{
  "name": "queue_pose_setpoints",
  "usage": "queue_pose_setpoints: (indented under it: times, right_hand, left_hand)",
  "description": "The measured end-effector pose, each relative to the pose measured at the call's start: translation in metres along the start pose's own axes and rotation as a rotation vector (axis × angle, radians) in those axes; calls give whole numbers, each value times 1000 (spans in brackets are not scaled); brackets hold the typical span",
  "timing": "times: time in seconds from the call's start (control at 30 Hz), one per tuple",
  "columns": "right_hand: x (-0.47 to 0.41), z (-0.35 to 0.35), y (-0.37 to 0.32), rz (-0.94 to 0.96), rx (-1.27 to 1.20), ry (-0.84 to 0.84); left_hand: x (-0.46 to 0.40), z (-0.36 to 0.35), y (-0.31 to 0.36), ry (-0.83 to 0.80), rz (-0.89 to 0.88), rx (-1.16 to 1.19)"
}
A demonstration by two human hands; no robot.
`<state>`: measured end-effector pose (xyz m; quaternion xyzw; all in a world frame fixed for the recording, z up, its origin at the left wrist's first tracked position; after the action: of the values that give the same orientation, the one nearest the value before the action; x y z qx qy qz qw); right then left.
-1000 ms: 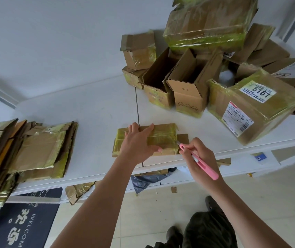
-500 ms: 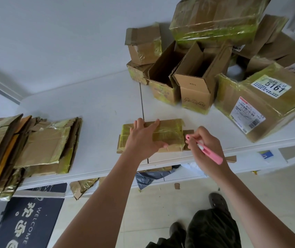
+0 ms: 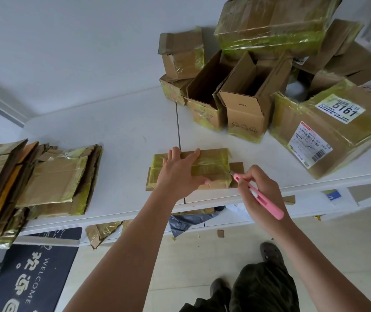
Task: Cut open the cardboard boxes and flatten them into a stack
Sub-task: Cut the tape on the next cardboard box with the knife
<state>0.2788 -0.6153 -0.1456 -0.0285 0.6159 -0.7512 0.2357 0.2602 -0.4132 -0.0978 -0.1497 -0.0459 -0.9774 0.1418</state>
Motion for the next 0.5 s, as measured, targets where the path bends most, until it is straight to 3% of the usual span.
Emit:
queue_pose_setpoints:
  times: [0.33,0.5]
  right_hand:
    - [-19,-2,9,-48,-48,21]
    - [-4,0,4,91,34,-49]
  left_hand:
    - [-1,-1,-1,-10,13,17]
    - [0,0,0,-31,32,31]
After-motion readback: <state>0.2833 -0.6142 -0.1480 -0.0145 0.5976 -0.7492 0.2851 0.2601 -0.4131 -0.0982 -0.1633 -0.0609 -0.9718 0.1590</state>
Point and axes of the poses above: each hand's wrist, its own x-axis away from the middle knuckle, its own z-axis out of the back of the hand, y = z × x, the point moved 2 cm from there along -x, towards the middle knuckle, and after that the axes turned 10 degrees about -x, right-handed, at the moved point
